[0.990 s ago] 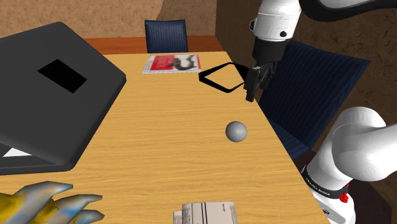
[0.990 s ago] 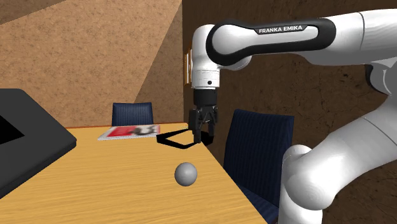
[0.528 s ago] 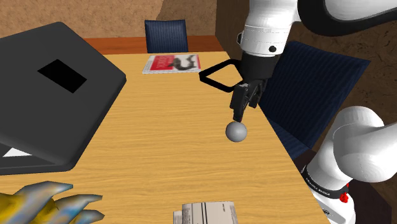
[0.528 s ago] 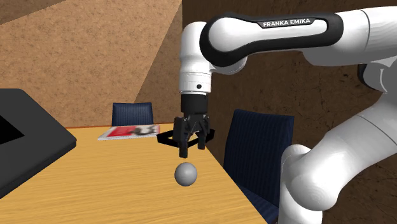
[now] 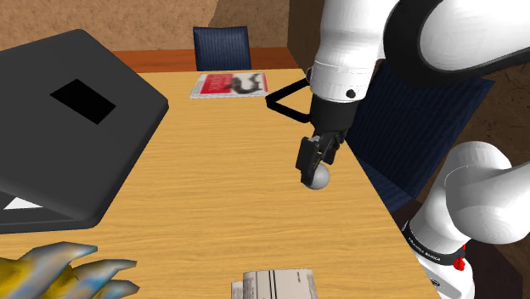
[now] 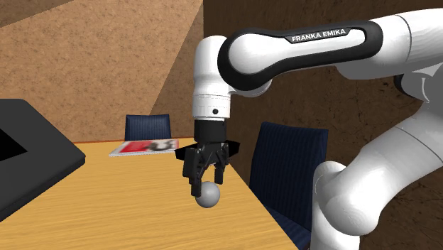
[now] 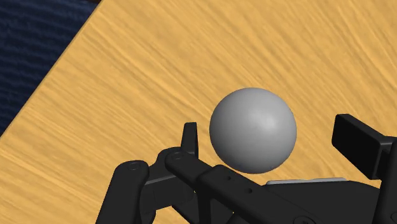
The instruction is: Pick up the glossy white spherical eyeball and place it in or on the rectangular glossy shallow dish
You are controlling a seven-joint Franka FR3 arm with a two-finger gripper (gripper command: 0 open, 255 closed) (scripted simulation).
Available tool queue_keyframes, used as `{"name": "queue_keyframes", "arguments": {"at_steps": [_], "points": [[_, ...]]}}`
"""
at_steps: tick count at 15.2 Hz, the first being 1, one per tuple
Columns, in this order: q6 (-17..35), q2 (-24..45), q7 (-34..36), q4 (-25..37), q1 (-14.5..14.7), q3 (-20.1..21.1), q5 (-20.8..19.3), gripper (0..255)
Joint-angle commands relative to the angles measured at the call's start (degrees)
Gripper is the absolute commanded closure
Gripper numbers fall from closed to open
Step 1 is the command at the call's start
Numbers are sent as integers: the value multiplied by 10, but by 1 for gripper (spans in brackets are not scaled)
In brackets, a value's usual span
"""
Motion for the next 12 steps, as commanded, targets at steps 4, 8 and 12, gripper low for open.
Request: {"name": "queue_keyframes", "arguments": {"at_steps": [4, 8, 12], "points": [[21, 2, -1, -18, 2, 7, 6, 0], [21, 2, -1, -18, 2, 7, 6, 0], [21, 2, -1, -18, 2, 7, 6, 255]]}}
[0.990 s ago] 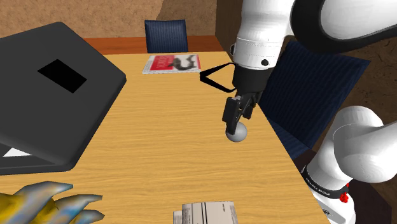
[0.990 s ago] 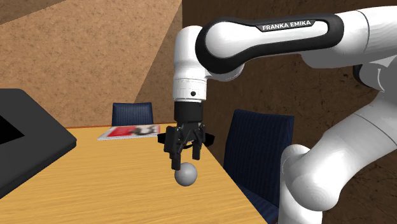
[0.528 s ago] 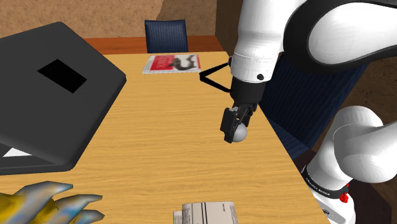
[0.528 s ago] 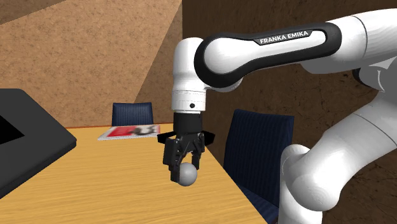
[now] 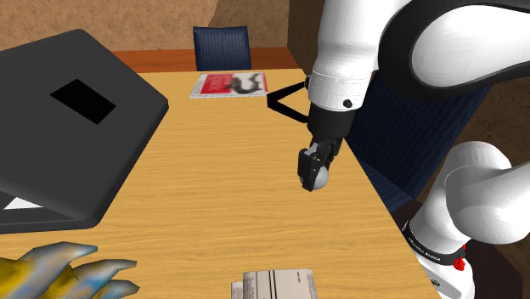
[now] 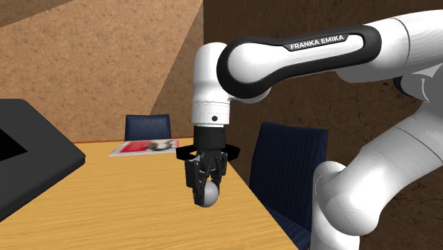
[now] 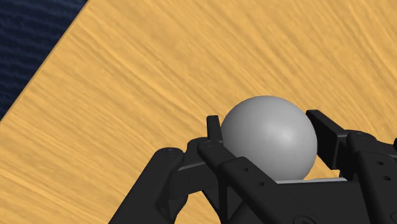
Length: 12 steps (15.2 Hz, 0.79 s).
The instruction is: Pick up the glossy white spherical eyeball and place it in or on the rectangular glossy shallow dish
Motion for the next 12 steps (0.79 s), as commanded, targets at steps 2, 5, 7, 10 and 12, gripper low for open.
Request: {"name": "queue_keyframes", "arguments": {"at_steps": [2, 5, 7, 10, 12], "points": [[0, 0, 0, 0, 0, 0, 0, 255], [0, 0, 0, 0, 0, 0, 0, 255], [0, 0, 0, 0, 0, 0, 0, 255], [-22, 0, 3, 23, -2, -5, -5, 255], [-37, 1, 6, 38, -3, -9, -9, 255]]}}
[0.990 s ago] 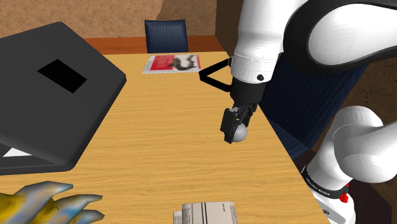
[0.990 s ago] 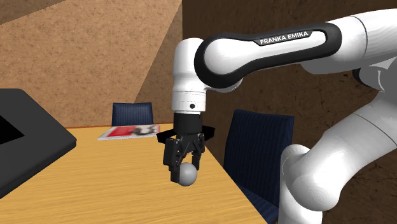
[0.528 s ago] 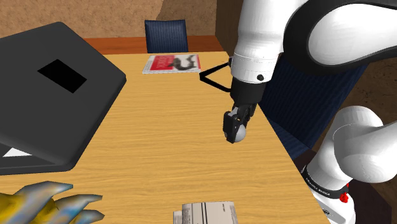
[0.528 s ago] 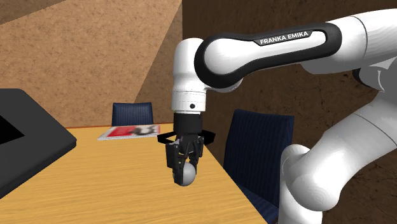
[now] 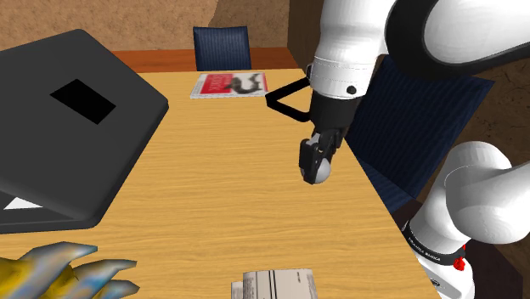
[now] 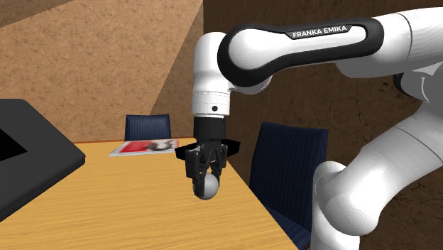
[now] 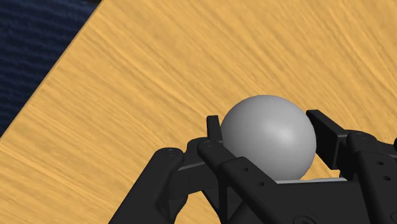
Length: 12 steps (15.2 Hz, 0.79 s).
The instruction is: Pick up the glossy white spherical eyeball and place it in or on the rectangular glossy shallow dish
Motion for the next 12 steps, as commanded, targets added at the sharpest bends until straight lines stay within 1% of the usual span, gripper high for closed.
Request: {"name": "queue_keyframes", "arguments": {"at_steps": [1, 12], "points": [[-14, 2, 2, 16, -1, -3, -3, 255], [-91, 17, 15, 109, -8, -19, -19, 255]]}}
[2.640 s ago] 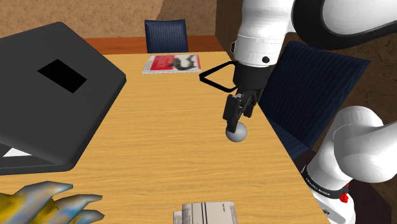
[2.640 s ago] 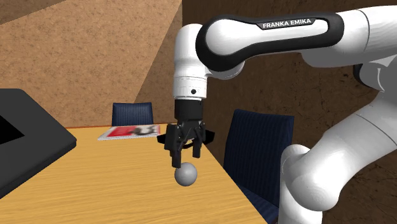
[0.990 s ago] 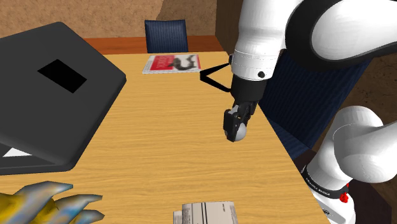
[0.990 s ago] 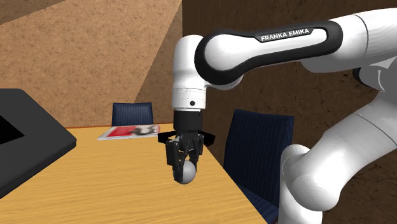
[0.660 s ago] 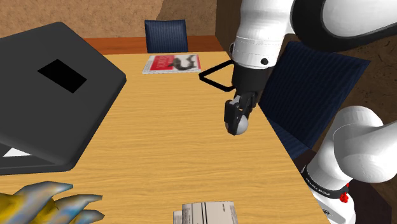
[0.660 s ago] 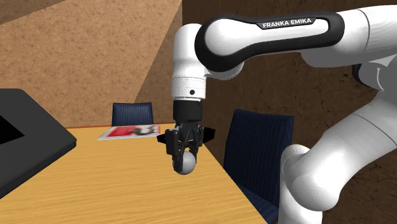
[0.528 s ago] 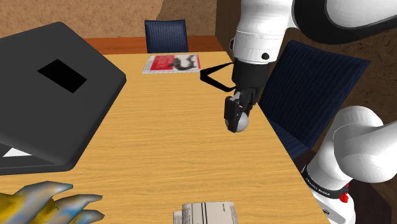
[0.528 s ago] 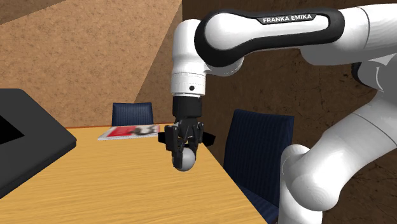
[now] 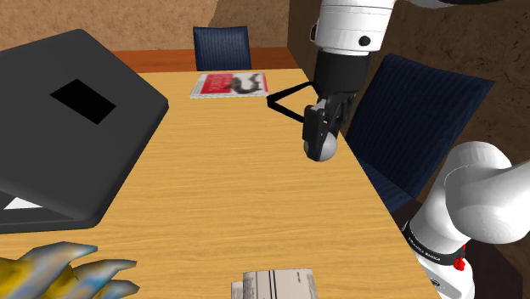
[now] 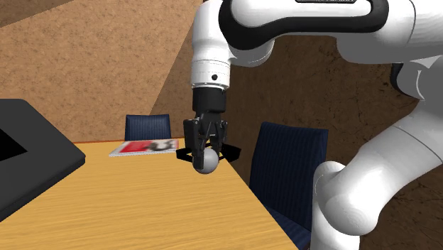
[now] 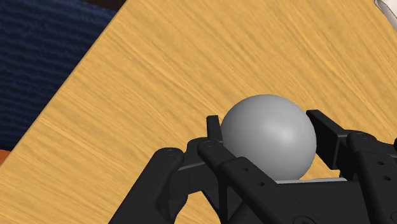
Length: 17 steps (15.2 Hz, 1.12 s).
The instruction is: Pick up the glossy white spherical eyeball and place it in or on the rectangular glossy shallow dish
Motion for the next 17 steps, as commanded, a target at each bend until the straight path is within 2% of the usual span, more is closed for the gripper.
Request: {"name": "queue_keyframes", "arguments": {"at_steps": [1, 6, 17], "points": [[-15, 5, 2, 20, -2, -4, -4, 255], [-47, 16, 8, 63, -4, -9, -9, 255], [-36, 100, -131, 106, -52, -121, -89, 255]]}}
